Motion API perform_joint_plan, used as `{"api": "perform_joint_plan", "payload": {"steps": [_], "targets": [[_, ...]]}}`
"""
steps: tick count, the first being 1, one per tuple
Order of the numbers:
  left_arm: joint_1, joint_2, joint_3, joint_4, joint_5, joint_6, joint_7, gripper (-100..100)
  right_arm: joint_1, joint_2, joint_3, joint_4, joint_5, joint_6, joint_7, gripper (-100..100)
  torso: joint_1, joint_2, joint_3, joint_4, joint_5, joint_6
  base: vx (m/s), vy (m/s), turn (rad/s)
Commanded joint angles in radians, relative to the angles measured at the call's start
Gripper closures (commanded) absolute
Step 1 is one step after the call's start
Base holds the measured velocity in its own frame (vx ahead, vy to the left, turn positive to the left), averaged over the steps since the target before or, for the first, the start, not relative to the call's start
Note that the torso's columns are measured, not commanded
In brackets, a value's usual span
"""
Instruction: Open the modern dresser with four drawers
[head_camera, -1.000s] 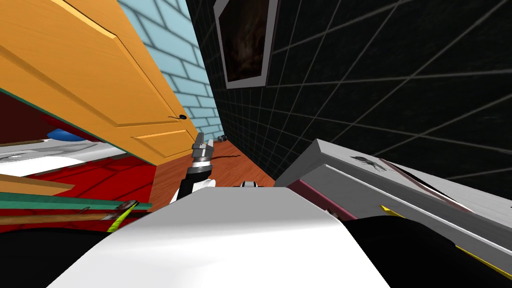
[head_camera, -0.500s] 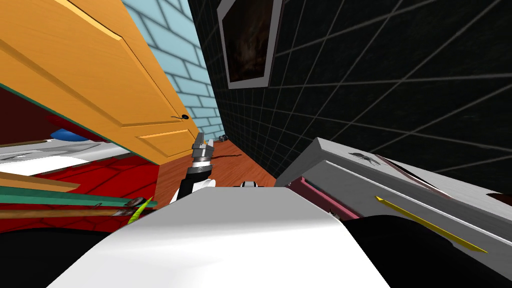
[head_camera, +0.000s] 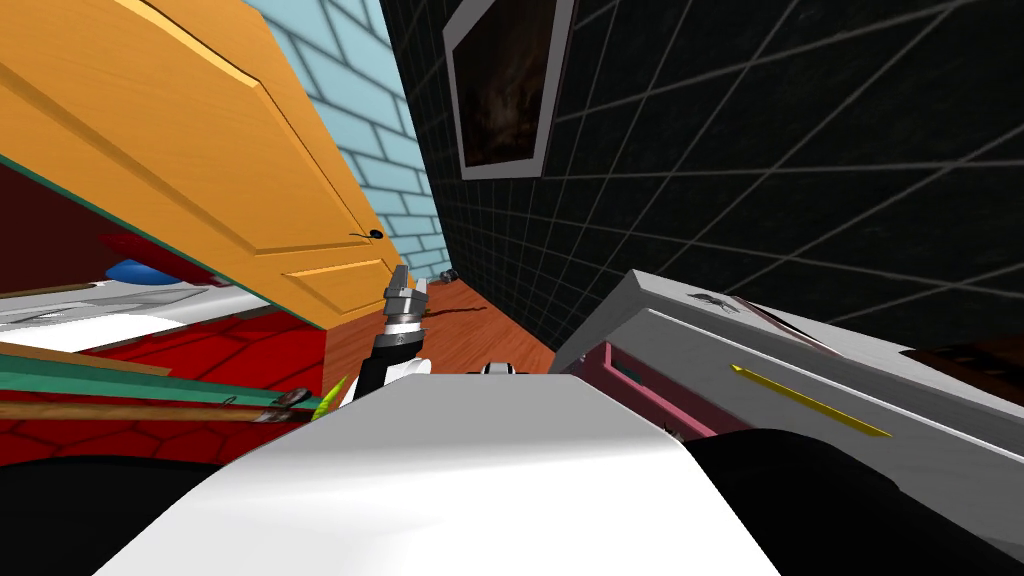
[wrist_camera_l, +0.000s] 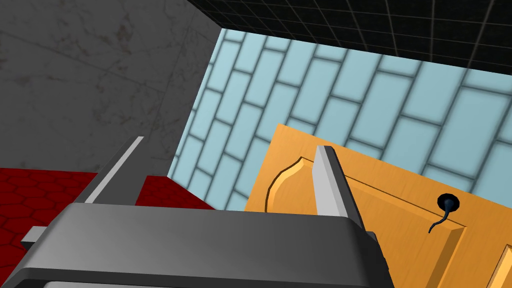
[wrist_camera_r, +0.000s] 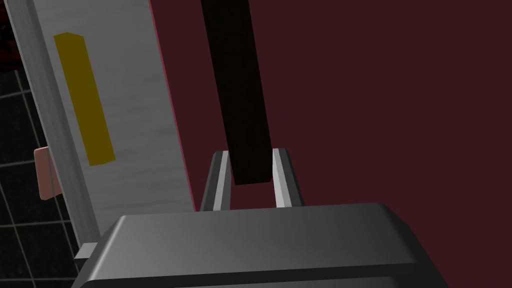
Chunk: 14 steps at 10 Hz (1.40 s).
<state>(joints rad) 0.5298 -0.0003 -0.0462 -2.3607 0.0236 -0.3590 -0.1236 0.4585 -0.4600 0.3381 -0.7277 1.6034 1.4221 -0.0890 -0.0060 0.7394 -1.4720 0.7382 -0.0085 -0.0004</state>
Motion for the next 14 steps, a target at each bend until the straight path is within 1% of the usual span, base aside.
{"api": "perform_joint_plan", "payload": {"steps": [1, 2, 5, 7, 8, 9, 10, 14], "targets": [[0.000, 0.000, 0.000, 0.000, 0.000, 0.000, 0.000, 0, 0.021, -0.047, -0.014, -0.015, -0.016, -0.032, -0.017, -100, 0.000, -0.005, -0.004, -0.001, 0.004, -0.001, 0.019, 0.088, -0.011], [0.000, 0.000, 0.000, 0.000, 0.000, 0.000, 0.000, 0, 0.042, -0.093, -0.029, -0.031, -0.033, -0.063, -0.034, -100, -0.003, -0.009, -0.007, -0.002, 0.004, -0.002, 0.056, 0.095, 0.029], [0.000, 0.000, 0.000, 0.000, 0.000, 0.000, 0.000, 0, 0.074, -0.163, -0.050, -0.054, -0.057, -0.111, -0.059, -100, 0.009, -0.001, -0.004, 0.000, 0.010, 0.000, 0.037, 0.121, 0.006], [0.000, 0.000, 0.000, 0.000, 0.000, 0.000, 0.000, 0, 0.095, -0.210, -0.065, -0.069, -0.073, -0.142, -0.076, -100, 0.006, 0.001, -0.003, 0.000, 0.009, 0.000, 0.022, 0.106, 0.011], [0.000, 0.000, 0.000, 0.000, 0.000, 0.000, 0.000, 0, 0.106, -0.233, -0.072, -0.077, -0.081, -0.158, -0.085, -100, 0.007, 0.000, -0.005, 0.000, 0.012, 0.001, 0.024, 0.067, 0.028], [0.000, 0.000, 0.000, 0.000, 0.000, 0.000, 0.000, 0, 0.102, -0.211, -0.062, -0.074, -0.074, -0.148, -0.080, -100, 0.009, -0.001, -0.006, 0.000, 0.015, 0.001, 0.010, 0.021, 0.001], [0.000, 0.000, 0.000, 0.000, 0.000, 0.000, 0.000, 0, 0.102, -0.212, -0.062, -0.073, -0.075, -0.154, -0.082, 0, 0.010, -0.001, -0.005, 0.000, 0.014, 0.001, 0.000, 0.000, 0.000], [0.000, 0.000, 0.000, 0.000, 0.000, 0.000, 0.000, 0, 0.103, -0.208, -0.060, -0.072, -0.076, -0.158, -0.082, 0, 0.008, -0.001, -0.005, 0.000, 0.011, 0.000, 0.000, 0.000, 0.000]]}}
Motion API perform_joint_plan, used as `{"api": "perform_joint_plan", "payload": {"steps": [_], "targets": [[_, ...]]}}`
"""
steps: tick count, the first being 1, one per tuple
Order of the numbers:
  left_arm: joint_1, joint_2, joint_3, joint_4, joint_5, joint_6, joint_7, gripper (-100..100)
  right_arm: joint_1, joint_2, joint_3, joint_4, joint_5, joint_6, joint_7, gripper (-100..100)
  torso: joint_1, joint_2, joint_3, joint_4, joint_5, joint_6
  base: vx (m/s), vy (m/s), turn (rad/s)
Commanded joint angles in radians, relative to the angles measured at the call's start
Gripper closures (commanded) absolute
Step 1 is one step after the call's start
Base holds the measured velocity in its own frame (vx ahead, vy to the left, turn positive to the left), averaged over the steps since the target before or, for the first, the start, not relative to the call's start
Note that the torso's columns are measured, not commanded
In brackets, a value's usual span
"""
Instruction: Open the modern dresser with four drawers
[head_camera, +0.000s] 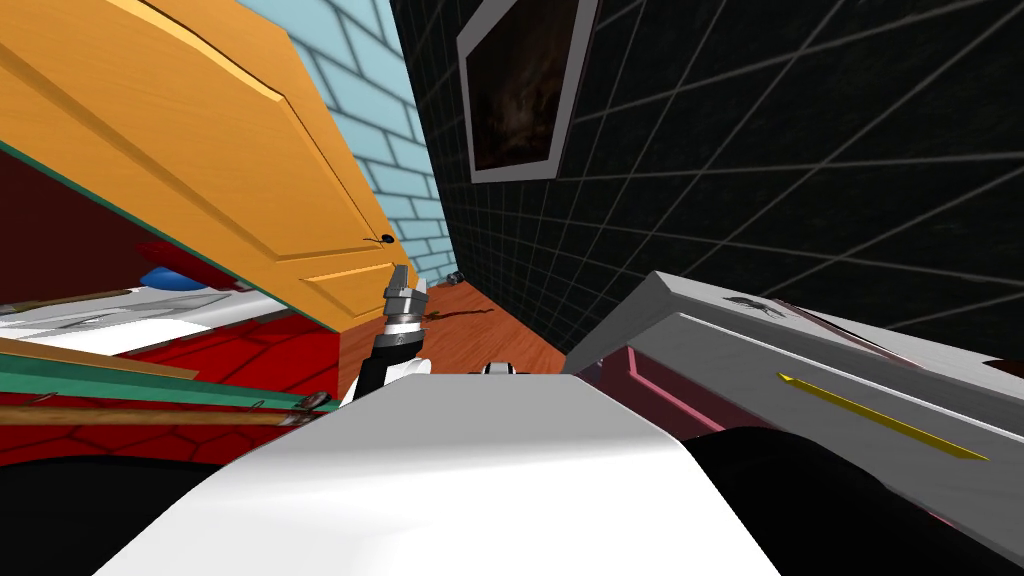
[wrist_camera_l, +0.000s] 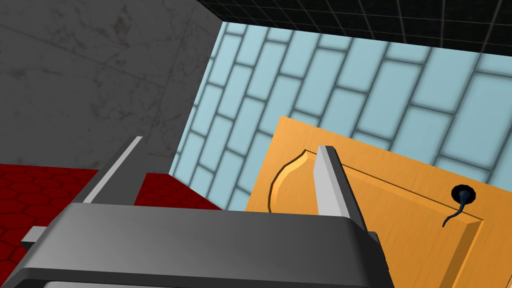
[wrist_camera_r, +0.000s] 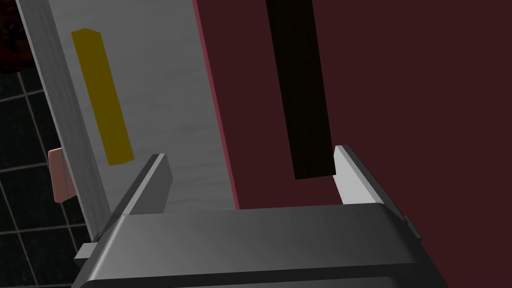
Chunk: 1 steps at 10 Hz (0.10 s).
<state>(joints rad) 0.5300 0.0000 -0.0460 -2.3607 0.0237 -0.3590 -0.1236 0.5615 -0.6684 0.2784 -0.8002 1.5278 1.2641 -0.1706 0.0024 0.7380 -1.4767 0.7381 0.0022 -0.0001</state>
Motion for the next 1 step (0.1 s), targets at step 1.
{"api": "perform_joint_plan", "payload": {"steps": [1], "targets": [[0.000, 0.000, 0.000, 0.000, 0.000, 0.000, 0.000, 0, 0.000, 0.001, 0.000, 0.000, 0.000, -0.001, 0.000, 0, 0.000, 0.000, 0.000, 0.000, 0.000, 0.000, 0.000, 0.000, 0.000]]}}
